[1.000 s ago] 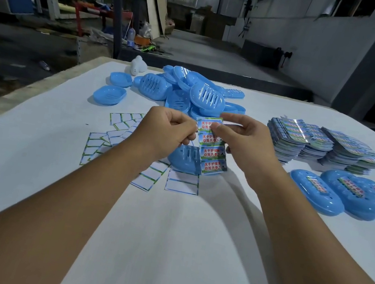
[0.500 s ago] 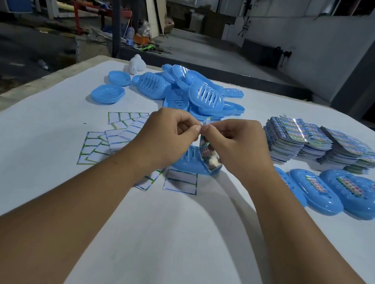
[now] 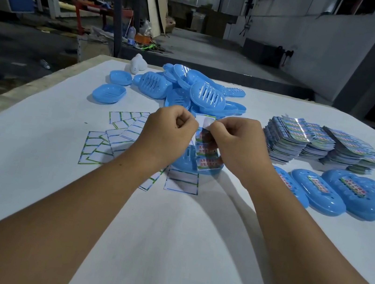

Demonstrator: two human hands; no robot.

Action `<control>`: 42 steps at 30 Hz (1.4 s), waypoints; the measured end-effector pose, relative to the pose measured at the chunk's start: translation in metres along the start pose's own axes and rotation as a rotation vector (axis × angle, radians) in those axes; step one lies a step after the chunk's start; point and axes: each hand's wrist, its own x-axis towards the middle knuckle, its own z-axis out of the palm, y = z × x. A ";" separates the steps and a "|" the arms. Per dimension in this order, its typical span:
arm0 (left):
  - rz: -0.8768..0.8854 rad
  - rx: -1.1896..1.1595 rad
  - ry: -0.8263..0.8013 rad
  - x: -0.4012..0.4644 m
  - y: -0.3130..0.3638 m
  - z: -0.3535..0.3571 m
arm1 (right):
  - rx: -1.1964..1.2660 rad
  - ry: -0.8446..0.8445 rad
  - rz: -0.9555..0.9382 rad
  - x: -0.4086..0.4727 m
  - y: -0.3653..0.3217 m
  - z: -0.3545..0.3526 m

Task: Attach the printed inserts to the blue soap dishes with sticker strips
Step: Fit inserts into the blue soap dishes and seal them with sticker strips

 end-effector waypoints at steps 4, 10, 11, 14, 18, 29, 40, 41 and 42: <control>-0.088 -0.153 -0.041 -0.001 0.002 0.001 | 0.078 -0.019 0.032 -0.001 -0.001 0.003; -0.050 -0.110 -0.046 -0.003 -0.002 0.002 | 0.102 -0.038 0.059 0.001 0.002 0.001; -0.060 -0.110 -0.037 -0.002 -0.003 0.001 | 0.104 -0.040 0.071 0.001 0.002 0.001; -0.099 -0.121 -0.014 0.001 -0.004 0.001 | 0.101 -0.025 0.125 0.002 0.003 0.001; -0.147 -0.112 0.044 0.005 -0.006 0.001 | 0.084 0.011 0.173 0.004 0.006 -0.001; -0.220 -0.051 0.075 0.009 -0.007 -0.003 | -0.090 0.075 0.178 0.007 0.010 -0.011; -0.177 0.285 0.124 0.017 -0.013 -0.025 | -0.314 0.149 0.104 0.009 0.015 -0.018; -0.192 0.385 0.112 0.019 -0.017 -0.030 | -0.299 0.141 0.111 0.009 0.015 -0.017; -0.206 0.505 0.095 0.020 -0.020 -0.034 | -0.289 0.129 0.117 0.008 0.015 -0.015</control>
